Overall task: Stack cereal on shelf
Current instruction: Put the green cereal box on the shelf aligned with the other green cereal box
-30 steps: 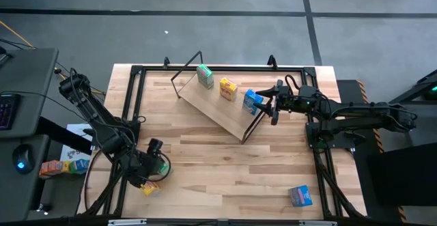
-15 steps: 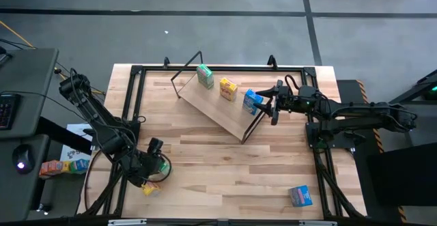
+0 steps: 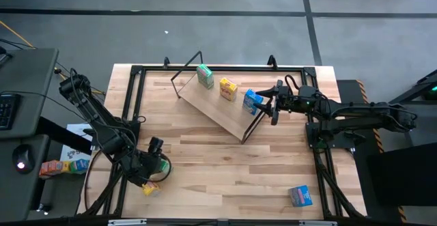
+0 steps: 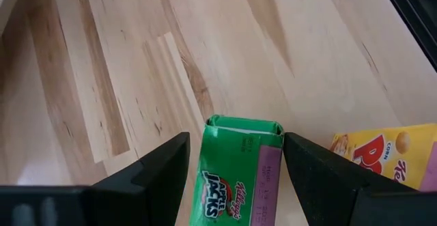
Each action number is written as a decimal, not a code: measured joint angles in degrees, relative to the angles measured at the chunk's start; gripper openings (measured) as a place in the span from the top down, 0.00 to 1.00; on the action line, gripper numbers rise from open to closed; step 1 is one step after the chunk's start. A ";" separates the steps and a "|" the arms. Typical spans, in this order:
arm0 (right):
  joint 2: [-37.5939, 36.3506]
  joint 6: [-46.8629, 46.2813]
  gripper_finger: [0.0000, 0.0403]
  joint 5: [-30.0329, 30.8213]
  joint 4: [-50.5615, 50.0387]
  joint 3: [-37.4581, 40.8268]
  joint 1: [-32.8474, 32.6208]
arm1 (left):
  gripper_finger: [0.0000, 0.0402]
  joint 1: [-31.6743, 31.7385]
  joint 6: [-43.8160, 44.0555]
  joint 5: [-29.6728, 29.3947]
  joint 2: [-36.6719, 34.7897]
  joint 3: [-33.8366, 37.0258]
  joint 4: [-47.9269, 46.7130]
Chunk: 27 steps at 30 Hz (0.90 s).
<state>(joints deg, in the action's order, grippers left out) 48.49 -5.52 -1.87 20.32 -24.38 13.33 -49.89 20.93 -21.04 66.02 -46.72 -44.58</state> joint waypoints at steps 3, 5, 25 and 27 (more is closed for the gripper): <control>0.00 0.00 0.40 0.00 -0.07 0.00 0.01 | 0.43 0.00 -0.06 0.23 0.00 0.00 0.00; 0.00 0.00 0.40 0.00 -0.11 0.00 0.02 | 0.43 0.00 -0.06 1.72 0.00 0.00 -0.04; 0.00 0.00 0.40 0.00 -0.42 0.00 0.02 | 0.38 -0.02 -2.62 2.47 -0.02 0.02 -0.04; 0.00 0.00 0.40 0.00 -0.42 0.00 0.01 | 0.35 -0.02 -2.62 2.41 -0.02 0.02 -0.08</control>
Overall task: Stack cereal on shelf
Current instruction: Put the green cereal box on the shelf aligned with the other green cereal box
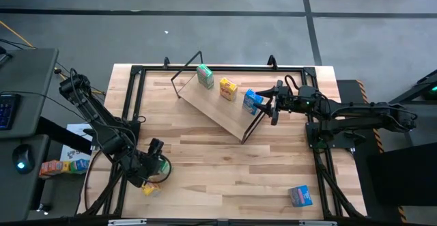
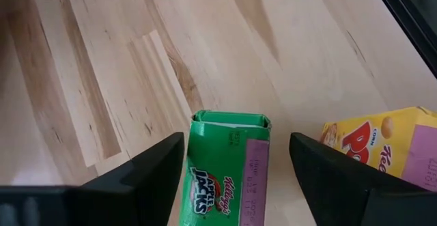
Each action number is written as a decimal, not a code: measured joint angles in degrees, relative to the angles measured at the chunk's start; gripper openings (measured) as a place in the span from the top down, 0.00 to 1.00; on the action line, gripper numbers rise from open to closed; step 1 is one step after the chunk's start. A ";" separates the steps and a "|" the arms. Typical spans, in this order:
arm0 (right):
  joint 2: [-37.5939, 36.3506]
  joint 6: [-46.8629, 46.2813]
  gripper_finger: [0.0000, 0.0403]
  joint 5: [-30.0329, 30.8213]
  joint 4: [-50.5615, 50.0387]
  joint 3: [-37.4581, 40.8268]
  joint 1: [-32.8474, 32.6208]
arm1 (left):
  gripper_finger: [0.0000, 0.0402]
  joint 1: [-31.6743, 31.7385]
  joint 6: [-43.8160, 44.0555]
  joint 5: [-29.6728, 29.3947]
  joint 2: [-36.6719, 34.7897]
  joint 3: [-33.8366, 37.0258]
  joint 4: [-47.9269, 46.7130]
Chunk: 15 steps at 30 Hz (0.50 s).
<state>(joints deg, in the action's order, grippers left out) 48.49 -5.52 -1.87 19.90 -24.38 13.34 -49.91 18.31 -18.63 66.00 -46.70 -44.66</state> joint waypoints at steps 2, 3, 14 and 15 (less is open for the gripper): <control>0.00 0.00 0.40 0.00 0.00 0.00 0.01 | 0.32 0.00 0.02 -0.03 0.00 0.00 -0.02; 0.00 0.00 0.40 0.00 0.00 0.00 -0.01 | 0.31 0.00 0.02 -0.03 0.00 0.00 -0.03; 0.00 0.00 0.40 0.00 -0.04 0.00 0.01 | 0.29 0.00 5.30 -0.01 0.00 0.04 1.26; 0.00 0.00 0.40 0.00 -0.04 0.00 0.01 | 0.29 0.00 6.03 0.00 0.00 0.04 2.11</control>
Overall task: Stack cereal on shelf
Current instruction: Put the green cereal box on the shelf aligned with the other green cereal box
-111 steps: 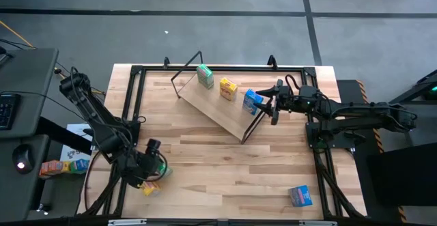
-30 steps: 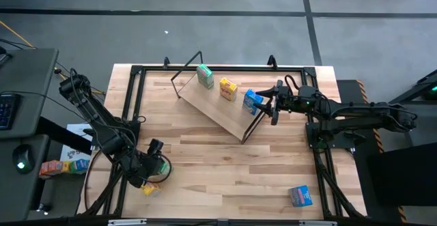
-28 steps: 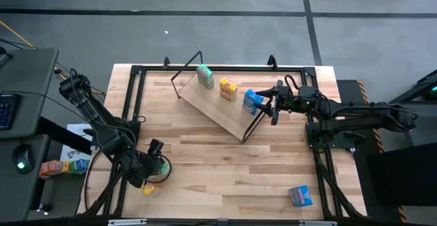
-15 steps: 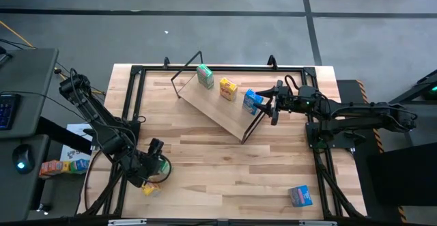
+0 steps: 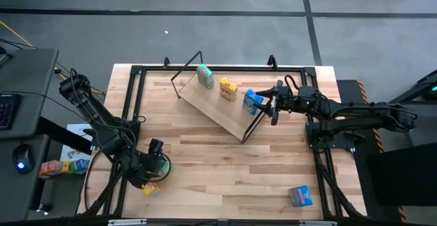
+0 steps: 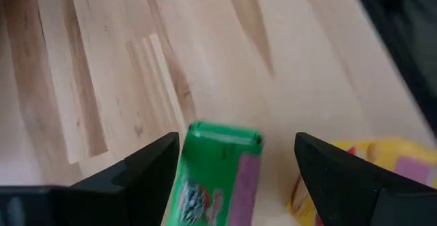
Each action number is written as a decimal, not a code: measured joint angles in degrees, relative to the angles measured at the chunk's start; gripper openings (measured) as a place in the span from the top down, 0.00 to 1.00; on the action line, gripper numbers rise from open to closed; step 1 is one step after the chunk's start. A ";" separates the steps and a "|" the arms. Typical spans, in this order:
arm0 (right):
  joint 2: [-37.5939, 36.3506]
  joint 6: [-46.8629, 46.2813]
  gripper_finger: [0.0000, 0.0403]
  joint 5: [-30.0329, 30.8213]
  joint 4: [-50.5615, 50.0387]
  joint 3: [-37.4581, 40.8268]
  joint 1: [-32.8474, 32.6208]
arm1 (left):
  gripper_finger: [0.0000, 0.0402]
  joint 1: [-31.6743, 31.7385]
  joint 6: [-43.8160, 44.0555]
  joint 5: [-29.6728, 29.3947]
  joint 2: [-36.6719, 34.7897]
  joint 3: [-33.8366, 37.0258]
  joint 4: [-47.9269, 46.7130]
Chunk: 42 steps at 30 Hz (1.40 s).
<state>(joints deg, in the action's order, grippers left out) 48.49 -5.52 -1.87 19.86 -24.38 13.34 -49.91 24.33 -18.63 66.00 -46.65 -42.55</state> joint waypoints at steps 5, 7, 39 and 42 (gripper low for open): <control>0.00 0.03 0.40 0.00 0.00 0.00 0.00 | 0.29 0.00 0.96 -0.01 0.00 0.00 2.77; 0.00 0.20 0.40 0.00 0.00 0.00 -0.02 | 0.29 0.00 0.97 -0.01 -0.02 0.00 3.29; 0.45 0.42 0.40 0.00 -0.85 0.00 -0.02 | 0.29 0.02 -6.44 -1.72 2.74 -0.02 -2.52; 1.45 0.43 0.40 0.15 -0.83 0.00 0.00 | 0.29 0.02 -6.35 -1.66 3.79 -0.04 -2.47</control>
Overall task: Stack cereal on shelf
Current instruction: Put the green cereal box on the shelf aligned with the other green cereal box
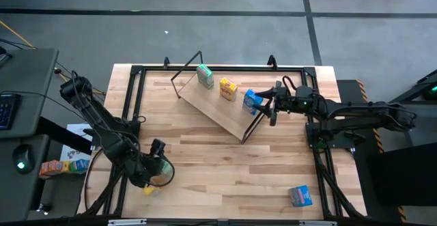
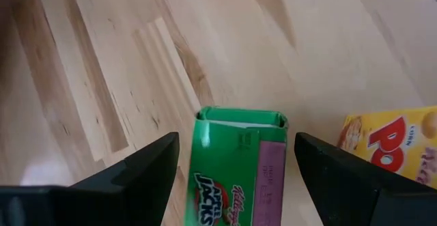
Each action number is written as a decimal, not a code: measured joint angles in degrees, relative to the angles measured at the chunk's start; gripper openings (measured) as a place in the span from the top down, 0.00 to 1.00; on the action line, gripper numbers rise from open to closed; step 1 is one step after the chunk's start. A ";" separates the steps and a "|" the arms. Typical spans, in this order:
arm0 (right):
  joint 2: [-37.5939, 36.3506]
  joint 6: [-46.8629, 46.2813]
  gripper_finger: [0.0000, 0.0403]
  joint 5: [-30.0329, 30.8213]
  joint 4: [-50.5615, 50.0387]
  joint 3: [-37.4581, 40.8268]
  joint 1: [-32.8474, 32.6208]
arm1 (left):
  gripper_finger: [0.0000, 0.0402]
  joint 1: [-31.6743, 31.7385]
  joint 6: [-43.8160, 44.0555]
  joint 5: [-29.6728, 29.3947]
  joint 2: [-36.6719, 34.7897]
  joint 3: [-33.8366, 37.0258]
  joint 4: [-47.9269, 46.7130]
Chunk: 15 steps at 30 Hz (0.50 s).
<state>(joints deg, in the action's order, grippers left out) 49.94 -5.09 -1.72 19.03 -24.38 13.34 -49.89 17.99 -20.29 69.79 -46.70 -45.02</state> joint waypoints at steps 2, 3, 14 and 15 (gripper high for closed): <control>0.77 0.07 0.40 0.53 0.04 0.00 0.00 | 0.29 0.00 0.62 0.52 1.00 0.00 -0.36; 1.09 0.16 0.40 1.11 0.04 0.00 0.00 | 0.29 0.02 1.01 0.72 1.57 0.00 -0.42; 1.44 1.06 0.40 2.95 2.38 0.00 0.02 | 0.31 1.68 2.64 1.75 4.53 -0.02 -2.39; 1.44 1.05 0.40 2.95 2.38 0.00 0.02 | 0.33 1.90 2.17 1.77 4.53 -0.02 -2.29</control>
<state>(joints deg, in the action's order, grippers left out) 51.37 -4.04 1.23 21.41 -24.38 13.37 -47.99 20.15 -18.52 74.32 -46.72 -47.31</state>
